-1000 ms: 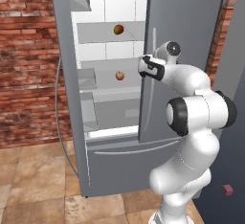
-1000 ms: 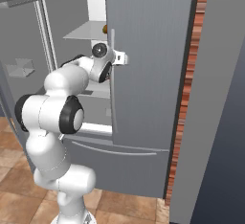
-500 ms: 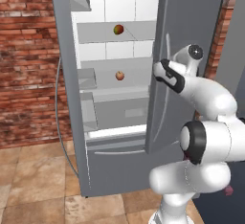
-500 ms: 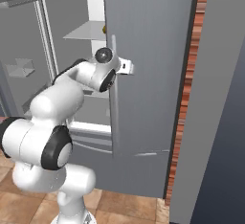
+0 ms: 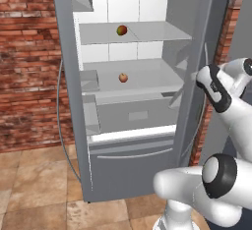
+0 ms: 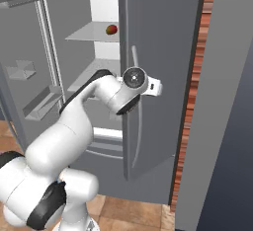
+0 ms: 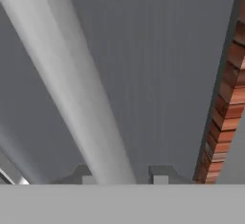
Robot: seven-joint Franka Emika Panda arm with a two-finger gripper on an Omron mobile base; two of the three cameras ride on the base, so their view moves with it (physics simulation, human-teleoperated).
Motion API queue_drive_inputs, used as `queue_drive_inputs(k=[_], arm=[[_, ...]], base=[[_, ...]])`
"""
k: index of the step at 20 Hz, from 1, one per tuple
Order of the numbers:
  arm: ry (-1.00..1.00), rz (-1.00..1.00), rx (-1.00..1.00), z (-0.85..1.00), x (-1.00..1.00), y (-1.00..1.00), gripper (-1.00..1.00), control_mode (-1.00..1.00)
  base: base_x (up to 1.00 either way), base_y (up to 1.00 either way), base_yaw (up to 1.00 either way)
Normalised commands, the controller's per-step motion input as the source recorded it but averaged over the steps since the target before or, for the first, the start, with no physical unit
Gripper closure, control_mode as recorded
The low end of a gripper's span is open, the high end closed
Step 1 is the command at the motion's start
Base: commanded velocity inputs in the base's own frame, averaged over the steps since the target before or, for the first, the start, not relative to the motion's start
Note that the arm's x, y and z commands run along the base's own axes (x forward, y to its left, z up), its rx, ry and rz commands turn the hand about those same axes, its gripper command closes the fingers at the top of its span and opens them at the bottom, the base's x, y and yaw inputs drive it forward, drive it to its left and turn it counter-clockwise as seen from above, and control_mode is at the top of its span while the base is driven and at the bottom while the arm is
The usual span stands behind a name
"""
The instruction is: Retrieve the mango and peach from the fridge and place them into the bowl on the dining table.
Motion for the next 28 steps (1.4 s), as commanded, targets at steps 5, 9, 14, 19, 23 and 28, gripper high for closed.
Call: queue_drive_inputs(k=[5,9,14,19,23,28], arm=[[0.03,0.00,0.02,0.41,-0.41,-0.24,-1.00,-1.00],[0.11,0.00,-0.05,0.63,-0.05,0.17,-1.00,-1.00],[0.12,0.00,-0.17,0.82,-0.21,0.48,-1.00,-1.00],[0.11,0.00,-0.19,0.72,-0.66,0.46,-1.00,-1.00],[0.16,0.02,-0.19,0.58,-0.64,0.68,-1.00,-1.00],[0.35,0.10,-0.18,0.19,-0.11,0.45,-1.00,-1.00]], base=[[0.00,0.00,0.00],[0.00,0.00,0.00],[0.00,0.00,0.00],[0.00,0.00,0.00],[0.00,0.00,0.00],[0.00,0.00,0.00]])
